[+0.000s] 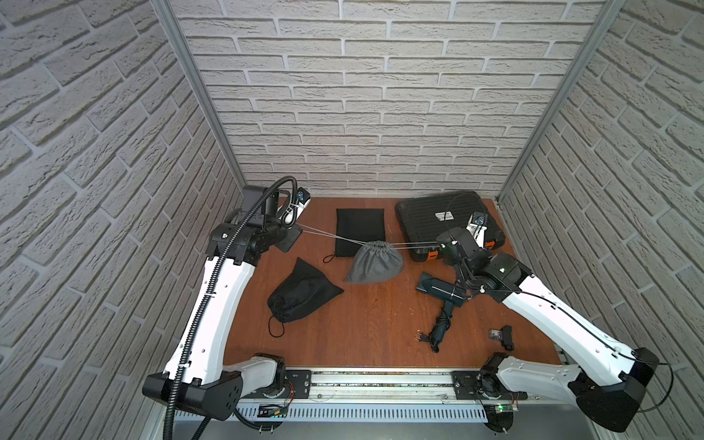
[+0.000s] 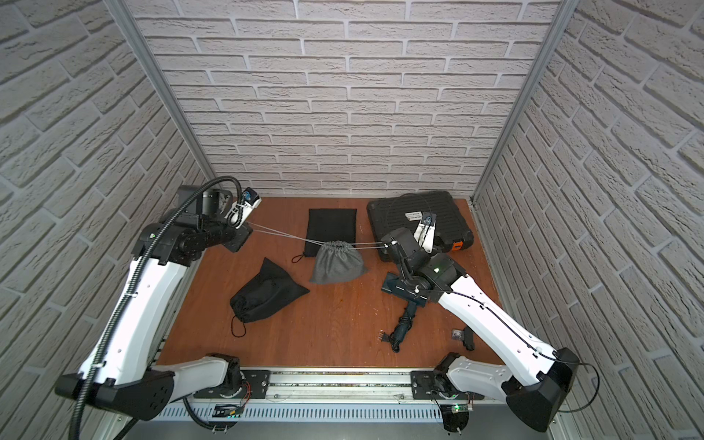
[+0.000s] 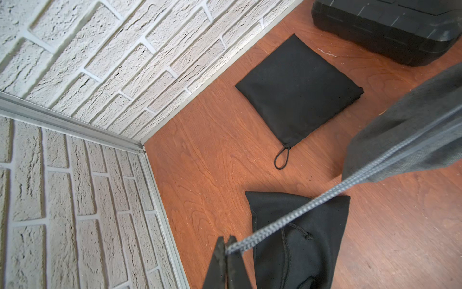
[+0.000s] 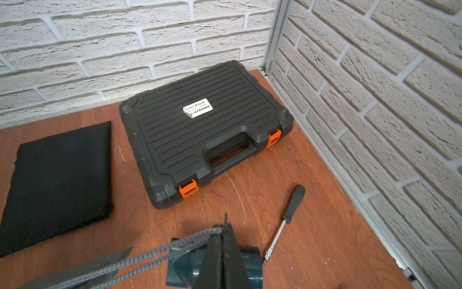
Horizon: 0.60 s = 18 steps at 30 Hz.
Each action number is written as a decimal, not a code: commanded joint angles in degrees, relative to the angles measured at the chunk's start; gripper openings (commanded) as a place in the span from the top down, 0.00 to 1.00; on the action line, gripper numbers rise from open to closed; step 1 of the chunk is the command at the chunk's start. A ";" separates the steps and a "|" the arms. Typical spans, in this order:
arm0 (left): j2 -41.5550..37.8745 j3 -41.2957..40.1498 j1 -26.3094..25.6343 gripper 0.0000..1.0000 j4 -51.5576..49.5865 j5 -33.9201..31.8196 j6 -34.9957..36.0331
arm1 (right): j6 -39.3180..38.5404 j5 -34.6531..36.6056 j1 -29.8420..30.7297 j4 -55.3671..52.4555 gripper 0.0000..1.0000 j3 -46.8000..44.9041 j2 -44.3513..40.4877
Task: Pack away hair dryers
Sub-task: Pull the drawstrings on both sides of the drawstring bag.
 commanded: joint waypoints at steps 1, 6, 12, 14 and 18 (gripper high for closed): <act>-2.03 -0.44 2.03 1.00 3.98 -4.71 -0.23 | -1.49 4.69 -3.11 -0.96 0.98 -0.99 -2.52; -2.41 -0.76 2.97 1.00 4.12 -4.71 -0.10 | -2.40 3.83 -5.45 -0.35 0.98 -1.98 -3.57; -2.74 -1.15 4.49 1.00 4.16 -4.27 0.21 | -3.20 2.63 -8.22 -0.01 0.98 -3.09 -4.80; -2.87 -1.32 4.90 1.00 4.08 -4.10 0.25 | -3.51 2.27 -9.13 0.06 0.98 -3.40 -5.39; -3.09 -1.94 5.64 1.00 4.34 -3.84 0.47 | -3.89 1.28 -10.97 0.09 0.98 -3.92 -6.45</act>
